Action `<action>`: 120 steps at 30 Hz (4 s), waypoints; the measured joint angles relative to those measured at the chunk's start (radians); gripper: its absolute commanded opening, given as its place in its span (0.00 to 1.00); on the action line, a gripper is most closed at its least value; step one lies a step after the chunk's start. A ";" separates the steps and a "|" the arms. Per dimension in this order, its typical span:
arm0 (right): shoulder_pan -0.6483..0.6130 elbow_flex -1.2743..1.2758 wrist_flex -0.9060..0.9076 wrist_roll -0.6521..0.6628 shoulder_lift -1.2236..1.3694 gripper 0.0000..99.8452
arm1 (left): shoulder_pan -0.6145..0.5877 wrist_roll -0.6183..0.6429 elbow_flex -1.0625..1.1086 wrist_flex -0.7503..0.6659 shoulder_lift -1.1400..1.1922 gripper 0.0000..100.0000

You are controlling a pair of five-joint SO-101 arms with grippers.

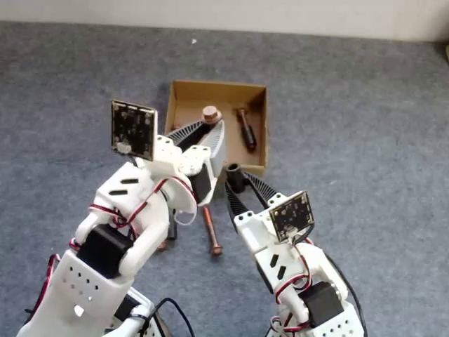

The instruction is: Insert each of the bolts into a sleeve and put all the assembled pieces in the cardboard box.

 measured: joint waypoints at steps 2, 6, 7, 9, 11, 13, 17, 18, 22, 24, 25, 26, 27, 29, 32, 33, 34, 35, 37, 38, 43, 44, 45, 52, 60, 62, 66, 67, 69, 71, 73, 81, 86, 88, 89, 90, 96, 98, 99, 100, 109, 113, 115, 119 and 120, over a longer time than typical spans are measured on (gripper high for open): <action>0.000 0.000 0.000 0.000 0.000 0.00 | 0.012 0.000 0.000 0.000 0.018 0.01; -0.009 0.000 0.000 0.000 0.000 0.00 | 0.012 0.000 0.008 -0.023 0.048 0.01; -0.011 0.000 0.000 0.000 0.000 0.00 | 0.012 0.000 0.023 -0.034 0.048 0.01; -0.012 0.000 0.000 0.000 0.000 0.00 | 0.025 0.000 0.048 -0.051 0.048 0.01; -0.014 0.000 0.000 0.000 0.000 0.00 | 0.040 0.000 0.069 -0.060 0.048 0.01; -0.014 0.000 0.000 0.000 0.000 0.00 | 0.044 0.000 0.084 -0.061 0.048 0.01; -0.014 0.002 0.000 0.000 0.000 0.00 | 0.048 0.000 0.109 -0.072 0.046 0.01; -0.014 0.005 -0.002 0.002 0.000 0.00 | 0.048 0.000 0.110 -0.074 0.048 0.01; 0.018 0.014 -0.052 0.012 0.002 0.00 | 0.052 0.005 0.129 -0.089 0.046 0.01; 0.034 0.015 -0.069 0.014 0.002 0.00 | 0.054 0.005 0.132 -0.092 0.037 0.01; 0.038 0.015 -0.071 0.015 0.002 0.00 | 0.054 0.005 0.132 -0.092 0.035 0.01; 0.040 0.021 -0.072 0.015 0.002 0.00 | 0.055 0.005 0.132 -0.092 0.037 0.01; 0.040 0.031 -0.083 0.015 0.002 0.00 | 0.055 0.005 0.137 -0.095 0.038 0.01; 0.040 0.048 -0.112 0.015 0.003 0.00 | 0.055 0.005 0.152 -0.104 0.037 0.01; 0.058 0.080 -0.167 0.015 0.003 0.00 | 0.055 0.005 0.167 -0.130 0.043 0.01; 0.064 0.086 -0.184 0.015 0.003 0.00 | 0.060 0.005 0.178 -0.138 0.043 0.01; 0.071 0.087 -0.198 0.015 0.002 0.00 | 0.064 0.005 0.192 -0.146 0.054 0.01; 0.074 0.086 -0.209 0.015 0.000 0.00 | 0.066 0.005 0.209 -0.150 0.061 0.02; 0.075 0.089 -0.213 0.015 0.002 0.00 | 0.066 -0.023 0.232 -0.164 0.061 0.08; 0.075 0.089 -0.215 0.015 0.002 0.00 | 0.066 -0.058 0.238 -0.173 0.060 0.11; 0.084 0.089 -0.215 0.015 0.002 0.00 | 0.055 -0.169 0.252 -0.173 0.058 0.15; 0.089 0.089 -0.215 0.015 0.002 0.00 | 0.055 -0.180 0.252 -0.175 0.055 0.15; 0.089 0.089 -0.215 0.015 0.002 0.00 | 0.055 -0.195 0.252 -0.175 0.055 0.15; 0.124 0.109 -0.215 0.015 0.002 0.00 | 0.061 -0.364 0.209 -0.094 0.055 0.15; 0.187 0.127 -0.216 0.014 0.002 0.00 | 0.057 -0.529 0.107 0.178 0.057 0.13; 0.187 0.135 -0.216 0.014 0.002 0.01 | 0.015 -0.535 0.101 0.221 0.031 0.09; 0.187 0.140 -0.216 0.017 0.002 0.01 | -0.126 -0.537 0.100 0.282 -0.107 0.03; 0.187 0.140 -0.216 0.031 0.002 0.01 | -0.176 -0.537 0.100 0.298 -0.153 0.02; 0.187 0.141 -0.216 0.068 0.002 0.01 | -0.270 -0.537 0.112 0.316 -0.259 0.02; 0.187 0.141 -0.206 0.089 0.002 0.01 | -0.370 -0.537 0.160 0.316 -0.370 0.02; 0.187 0.143 -0.178 0.097 0.002 0.01 | -0.471 -0.537 0.235 0.316 -0.463 0.02; 0.187 0.133 -0.084 0.112 0.002 0.01 | -0.666 -0.582 0.632 0.316 -0.753 0.02; 0.172 0.055 0.029 0.153 0.008 0.01 | -0.738 -0.582 0.773 0.276 -0.764 0.02; 0.141 -0.006 0.049 0.155 0.052 0.01 | -0.752 -0.582 0.815 0.241 -0.764 0.02; 0.123 -0.037 0.049 0.155 0.091 0.01 | -0.755 -0.582 0.833 0.227 -0.764 0.02; 0.109 -0.069 0.049 0.155 0.137 0.01 | -0.756 -0.582 0.845 0.216 -0.764 0.02; 0.080 -0.269 -0.106 0.155 0.555 0.01 | -0.758 -0.582 0.859 0.199 -0.764 0.02; 0.080 -0.350 -0.190 0.155 0.726 0.01 | -0.758 -0.582 0.859 0.199 -0.764 0.02; 0.080 -0.390 -0.229 0.155 0.809 0.01 | -0.758 -0.582 0.859 0.199 -0.764 0.02; 0.080 -0.434 -0.259 0.155 0.893 0.01 | -0.758 -0.582 0.859 0.199 -0.764 0.02; 0.084 -0.829 -0.341 0.155 1.576 0.01 | -0.799 -0.582 0.859 0.199 -0.764 0.02; 0.114 -0.936 -0.341 0.155 1.763 0.01 | -0.844 -0.548 0.859 0.199 -0.764 0.02; 0.129 -0.968 -0.341 0.138 1.821 0.03 | -0.855 -0.542 0.859 0.183 -0.764 0.02; 0.152 -1.005 -0.341 0.080 1.881 0.14 | -0.858 -0.540 0.859 0.164 -0.764 0.02; 0.155 -1.005 -0.341 0.074 1.889 0.15 | -0.858 -0.540 0.859 0.164 -0.764 0.02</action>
